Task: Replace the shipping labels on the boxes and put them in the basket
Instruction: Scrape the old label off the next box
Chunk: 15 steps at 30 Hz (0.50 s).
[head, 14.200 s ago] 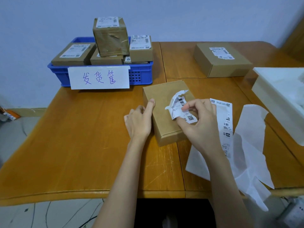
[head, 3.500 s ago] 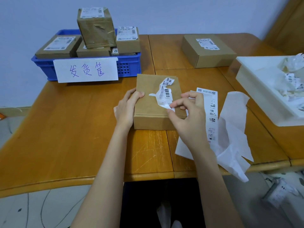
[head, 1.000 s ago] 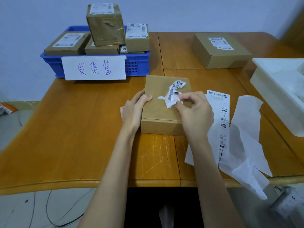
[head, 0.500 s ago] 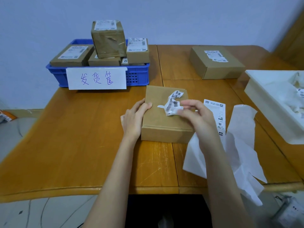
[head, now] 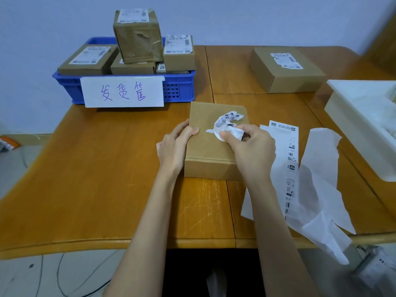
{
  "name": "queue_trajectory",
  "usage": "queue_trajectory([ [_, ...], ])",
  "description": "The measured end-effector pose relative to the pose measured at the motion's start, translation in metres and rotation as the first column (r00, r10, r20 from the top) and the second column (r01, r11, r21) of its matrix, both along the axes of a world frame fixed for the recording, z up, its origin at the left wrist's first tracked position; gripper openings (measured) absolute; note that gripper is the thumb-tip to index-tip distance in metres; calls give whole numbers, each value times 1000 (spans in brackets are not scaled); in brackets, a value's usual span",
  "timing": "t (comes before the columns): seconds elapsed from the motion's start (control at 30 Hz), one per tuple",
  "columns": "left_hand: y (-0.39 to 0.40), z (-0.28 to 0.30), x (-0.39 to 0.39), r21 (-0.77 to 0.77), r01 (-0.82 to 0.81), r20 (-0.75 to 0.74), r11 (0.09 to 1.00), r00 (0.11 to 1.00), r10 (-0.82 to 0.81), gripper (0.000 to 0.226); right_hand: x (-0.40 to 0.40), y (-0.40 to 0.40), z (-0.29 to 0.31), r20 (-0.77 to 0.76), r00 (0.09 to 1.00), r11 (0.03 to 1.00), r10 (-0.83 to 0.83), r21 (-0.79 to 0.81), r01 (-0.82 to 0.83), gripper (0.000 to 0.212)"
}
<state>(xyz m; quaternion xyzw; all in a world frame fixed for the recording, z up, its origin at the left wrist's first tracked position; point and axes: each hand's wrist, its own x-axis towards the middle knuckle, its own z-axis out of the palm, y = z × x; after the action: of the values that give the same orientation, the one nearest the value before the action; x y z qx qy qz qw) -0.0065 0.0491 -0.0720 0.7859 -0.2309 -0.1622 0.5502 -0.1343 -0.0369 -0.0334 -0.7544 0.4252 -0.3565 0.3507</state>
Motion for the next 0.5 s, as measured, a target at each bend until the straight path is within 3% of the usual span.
queue_trajectory([
  [0.13,0,2,-2,7,-4,-5,1000,1000,4,87,2,-3,6,-72,997,999,-23,29,25,14],
  [0.27,1,6,-7,-8,-15,-10,1000,1000,15,86,0,-8,16,-256,950,984,178,66,-167,18],
  [0.5,2,17,-11,25,15,-29,1000,999,-14,84,-3,5,11,-272,942,978,198,-5,-207,8],
])
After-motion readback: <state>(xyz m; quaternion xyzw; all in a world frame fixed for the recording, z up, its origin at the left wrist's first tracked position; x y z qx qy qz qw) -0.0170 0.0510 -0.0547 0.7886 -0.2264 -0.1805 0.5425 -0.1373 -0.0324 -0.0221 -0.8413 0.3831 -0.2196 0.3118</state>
